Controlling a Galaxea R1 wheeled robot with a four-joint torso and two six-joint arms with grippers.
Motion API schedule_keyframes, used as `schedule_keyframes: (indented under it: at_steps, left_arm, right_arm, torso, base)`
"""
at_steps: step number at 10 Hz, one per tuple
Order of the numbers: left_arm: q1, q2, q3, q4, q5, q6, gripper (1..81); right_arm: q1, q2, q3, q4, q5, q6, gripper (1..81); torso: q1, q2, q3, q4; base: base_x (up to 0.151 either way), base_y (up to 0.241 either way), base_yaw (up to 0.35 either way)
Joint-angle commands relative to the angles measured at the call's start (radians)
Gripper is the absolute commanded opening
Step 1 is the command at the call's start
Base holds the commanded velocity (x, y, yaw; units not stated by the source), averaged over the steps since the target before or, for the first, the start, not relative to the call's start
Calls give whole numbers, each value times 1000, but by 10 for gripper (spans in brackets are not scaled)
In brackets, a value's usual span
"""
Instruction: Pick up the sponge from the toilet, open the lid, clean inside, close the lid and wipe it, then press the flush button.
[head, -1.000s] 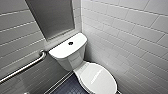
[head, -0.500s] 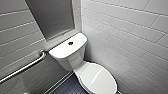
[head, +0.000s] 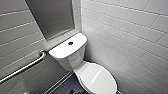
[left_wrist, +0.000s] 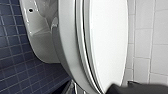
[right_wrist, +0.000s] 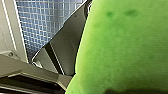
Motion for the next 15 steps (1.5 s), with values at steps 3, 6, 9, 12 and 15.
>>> schedule_keyframes:
  at_steps: [3, 6, 9, 12, 15]
  left_arm:
    - [-97, 14, 33, 1, 38, -11, 811]
    - [-118, 31, 28, 1, 40, -22, 811]
    - [-127, 59, -23, 0, 37, -48, 811]
    - [-124, 117, -144, 1, -31, -124, 811]
    - [-135, 140, -182, 8, -34, -147, 811]
  right_arm:
    - [-2, -32, 1, -29, -51, -3, 10]
    - [4, -27, 0, -31, -51, -3, 10]
    - [4, -26, 5, -35, -51, 0, 10]
    - [9, -23, 0, -34, -51, 0, 10]
    - [22, -12, -5, -34, -51, 0, 10]
  torso:
    - [0, 0, -21, 0]
    - [1, 0, -41, -90]
    - [1, 0, -40, -53]
    - [1, 0, -40, -60]
    - [1, 0, -40, -60]
  base:
    - [0, 0, 0]
    - [0, 0, 0]
    - [0, 0, 0]
    - [0, 0, 0]
    - [0, 0, 0]
